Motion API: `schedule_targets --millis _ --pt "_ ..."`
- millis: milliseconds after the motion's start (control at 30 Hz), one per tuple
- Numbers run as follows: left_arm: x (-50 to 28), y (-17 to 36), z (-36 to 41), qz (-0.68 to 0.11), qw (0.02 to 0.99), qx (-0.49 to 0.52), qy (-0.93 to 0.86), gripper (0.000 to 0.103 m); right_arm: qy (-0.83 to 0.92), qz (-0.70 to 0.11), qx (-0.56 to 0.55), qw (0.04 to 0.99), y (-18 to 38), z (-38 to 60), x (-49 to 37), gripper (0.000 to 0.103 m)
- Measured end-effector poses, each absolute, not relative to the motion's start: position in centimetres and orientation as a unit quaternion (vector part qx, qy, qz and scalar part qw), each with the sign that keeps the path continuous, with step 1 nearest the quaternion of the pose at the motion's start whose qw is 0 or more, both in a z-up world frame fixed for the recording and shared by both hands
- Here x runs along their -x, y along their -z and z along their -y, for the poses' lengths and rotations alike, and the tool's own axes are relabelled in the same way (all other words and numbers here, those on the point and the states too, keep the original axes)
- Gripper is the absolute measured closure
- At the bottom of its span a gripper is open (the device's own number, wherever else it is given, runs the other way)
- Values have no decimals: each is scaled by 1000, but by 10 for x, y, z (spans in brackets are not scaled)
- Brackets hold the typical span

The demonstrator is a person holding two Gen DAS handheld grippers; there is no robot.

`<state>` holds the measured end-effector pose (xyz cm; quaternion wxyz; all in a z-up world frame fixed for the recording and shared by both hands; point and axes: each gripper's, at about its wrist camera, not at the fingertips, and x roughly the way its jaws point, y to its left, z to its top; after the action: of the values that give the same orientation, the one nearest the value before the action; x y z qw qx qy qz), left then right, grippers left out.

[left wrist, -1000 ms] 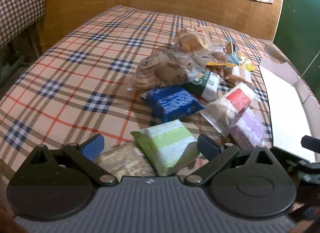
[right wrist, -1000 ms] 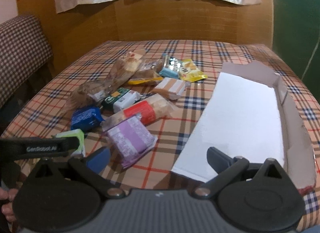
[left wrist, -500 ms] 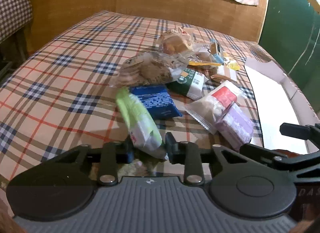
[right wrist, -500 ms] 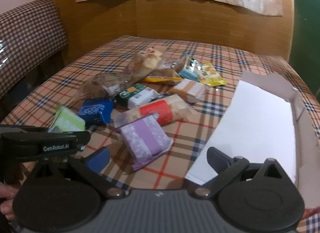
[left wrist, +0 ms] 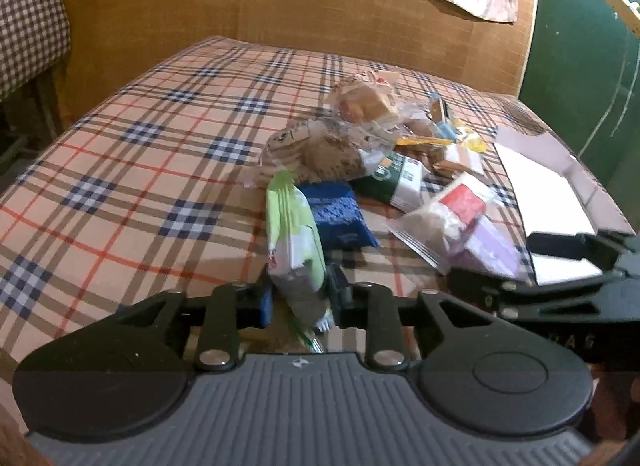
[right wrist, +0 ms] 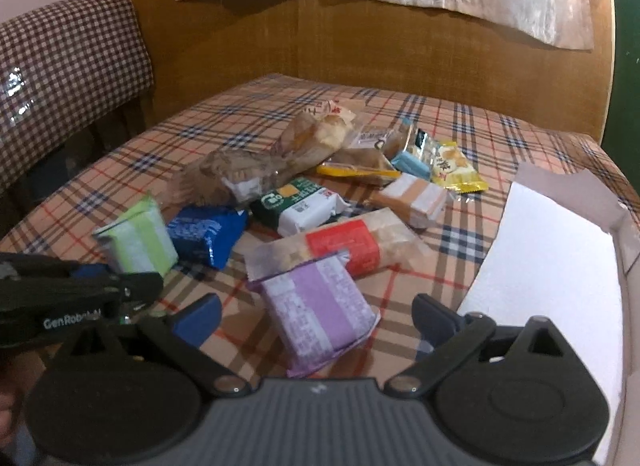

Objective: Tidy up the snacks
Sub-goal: 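Grasp the green pack with the left tool while the right tool grasps the purple pack, then carry both packs into the white box and open both tools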

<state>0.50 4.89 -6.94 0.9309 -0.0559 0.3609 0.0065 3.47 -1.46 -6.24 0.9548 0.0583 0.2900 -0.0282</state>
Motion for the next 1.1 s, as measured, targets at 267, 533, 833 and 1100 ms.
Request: schedule_targets --millis 267,533,833,1100 --pt "-16 70 -53 -349 935 68 -11 81 22 -304 -62 950 74 18 -45 44" --pt "-2 59 -53 -346 935 70 -9 81 16 -302 -77 950 65 18 -37 49" --pt "17 38 -36 -331 941 67 19 81 50 -273 -89 957 47 33 -8 49" --pt "25 26 -17 -323 944 56 47 81 106 -294 -125 942 58 61 10 51"
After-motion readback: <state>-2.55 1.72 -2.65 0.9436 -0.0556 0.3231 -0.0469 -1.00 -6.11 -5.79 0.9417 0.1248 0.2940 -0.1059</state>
